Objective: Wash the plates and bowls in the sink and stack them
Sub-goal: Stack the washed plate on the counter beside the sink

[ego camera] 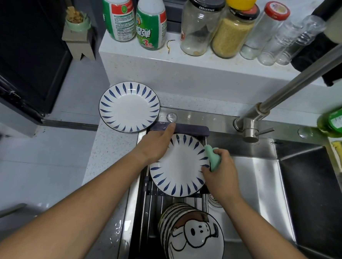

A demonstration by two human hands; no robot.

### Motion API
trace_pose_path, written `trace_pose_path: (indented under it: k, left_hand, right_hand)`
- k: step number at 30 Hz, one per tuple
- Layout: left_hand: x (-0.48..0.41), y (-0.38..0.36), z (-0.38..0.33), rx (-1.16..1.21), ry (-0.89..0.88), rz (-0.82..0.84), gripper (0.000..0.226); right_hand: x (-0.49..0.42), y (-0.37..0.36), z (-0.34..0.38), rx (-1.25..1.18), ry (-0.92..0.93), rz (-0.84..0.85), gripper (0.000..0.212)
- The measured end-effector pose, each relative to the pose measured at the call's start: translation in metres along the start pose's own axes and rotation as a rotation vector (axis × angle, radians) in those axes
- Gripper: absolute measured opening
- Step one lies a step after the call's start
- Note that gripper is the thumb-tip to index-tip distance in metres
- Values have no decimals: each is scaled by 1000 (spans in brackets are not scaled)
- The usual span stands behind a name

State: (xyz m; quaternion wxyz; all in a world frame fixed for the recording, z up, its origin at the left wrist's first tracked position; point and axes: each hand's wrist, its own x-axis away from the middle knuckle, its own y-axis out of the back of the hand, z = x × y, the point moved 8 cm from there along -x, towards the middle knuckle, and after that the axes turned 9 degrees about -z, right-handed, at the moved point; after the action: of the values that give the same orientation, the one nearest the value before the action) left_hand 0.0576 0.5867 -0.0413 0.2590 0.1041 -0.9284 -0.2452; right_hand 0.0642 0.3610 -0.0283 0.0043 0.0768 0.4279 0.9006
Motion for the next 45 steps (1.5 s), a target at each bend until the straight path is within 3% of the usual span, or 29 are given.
trace_pose_path:
  k: [8, 17, 22, 28, 45]
  left_hand:
    - [-3, 2, 3, -114, -56, -1, 54]
    - [-5, 3, 3, -63, -40, 34, 51]
    - [-12, 2, 0, -108, -90, 68, 21]
    - [-17, 7, 1, -127, -82, 35, 36]
    - [-27, 11, 1, -343, -56, -121, 25]
  right_hand:
    - [-2, -1, 2, 37, -28, 14, 56]
    - [-2, -2, -6, -79, -139, 51, 55]
    - [-1, -1, 1, -62, -86, 26, 53]
    - [3, -5, 17, 145, 103, 67, 54]
    - [7, -7, 32, 288, 191, 113, 58]
